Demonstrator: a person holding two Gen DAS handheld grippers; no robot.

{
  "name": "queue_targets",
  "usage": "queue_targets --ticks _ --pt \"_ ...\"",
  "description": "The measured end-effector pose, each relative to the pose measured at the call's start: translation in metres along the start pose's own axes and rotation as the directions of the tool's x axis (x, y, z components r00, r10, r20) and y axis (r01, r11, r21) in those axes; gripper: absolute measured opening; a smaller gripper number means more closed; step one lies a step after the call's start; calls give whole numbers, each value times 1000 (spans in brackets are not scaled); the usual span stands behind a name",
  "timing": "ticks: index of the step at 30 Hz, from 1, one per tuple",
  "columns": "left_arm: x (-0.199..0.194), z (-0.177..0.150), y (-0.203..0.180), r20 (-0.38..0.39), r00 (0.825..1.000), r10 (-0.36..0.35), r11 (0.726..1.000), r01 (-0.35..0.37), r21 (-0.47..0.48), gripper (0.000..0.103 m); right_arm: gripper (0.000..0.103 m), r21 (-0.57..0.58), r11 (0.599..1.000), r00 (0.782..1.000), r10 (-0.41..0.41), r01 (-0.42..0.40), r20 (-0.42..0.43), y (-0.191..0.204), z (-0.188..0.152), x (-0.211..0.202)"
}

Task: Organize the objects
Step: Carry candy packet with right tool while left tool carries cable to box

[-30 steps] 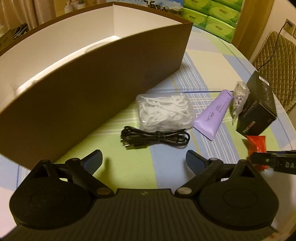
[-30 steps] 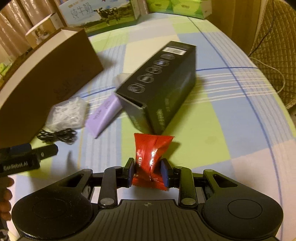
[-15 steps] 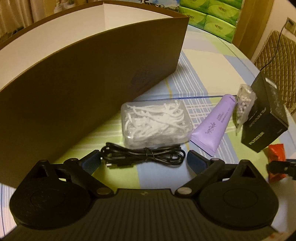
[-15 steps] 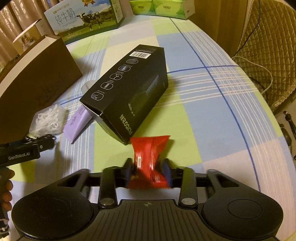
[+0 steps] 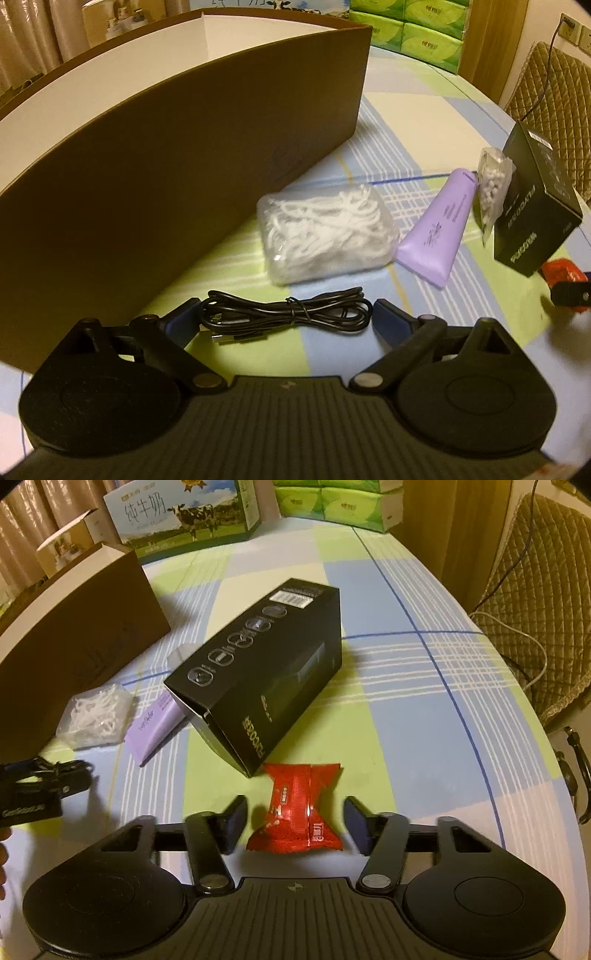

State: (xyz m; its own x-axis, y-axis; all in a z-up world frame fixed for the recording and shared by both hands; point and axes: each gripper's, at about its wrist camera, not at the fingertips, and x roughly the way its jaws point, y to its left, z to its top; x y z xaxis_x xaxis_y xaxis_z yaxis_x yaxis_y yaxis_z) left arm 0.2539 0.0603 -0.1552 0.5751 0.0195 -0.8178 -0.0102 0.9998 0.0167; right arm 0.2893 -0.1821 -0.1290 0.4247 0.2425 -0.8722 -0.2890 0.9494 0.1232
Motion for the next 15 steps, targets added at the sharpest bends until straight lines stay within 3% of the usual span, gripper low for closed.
queue_targets --ticks 6,15 --pt "-14 -16 11 -19 1000 10 1000 -10 -3 96 27 -42 999 1000 -3 3 7 0 -4 -2" --pt "-30 -33 19 -40 999 8 1000 -9 -10 95 24 -66 997 999 38 -39 -11 7 -15 -11"
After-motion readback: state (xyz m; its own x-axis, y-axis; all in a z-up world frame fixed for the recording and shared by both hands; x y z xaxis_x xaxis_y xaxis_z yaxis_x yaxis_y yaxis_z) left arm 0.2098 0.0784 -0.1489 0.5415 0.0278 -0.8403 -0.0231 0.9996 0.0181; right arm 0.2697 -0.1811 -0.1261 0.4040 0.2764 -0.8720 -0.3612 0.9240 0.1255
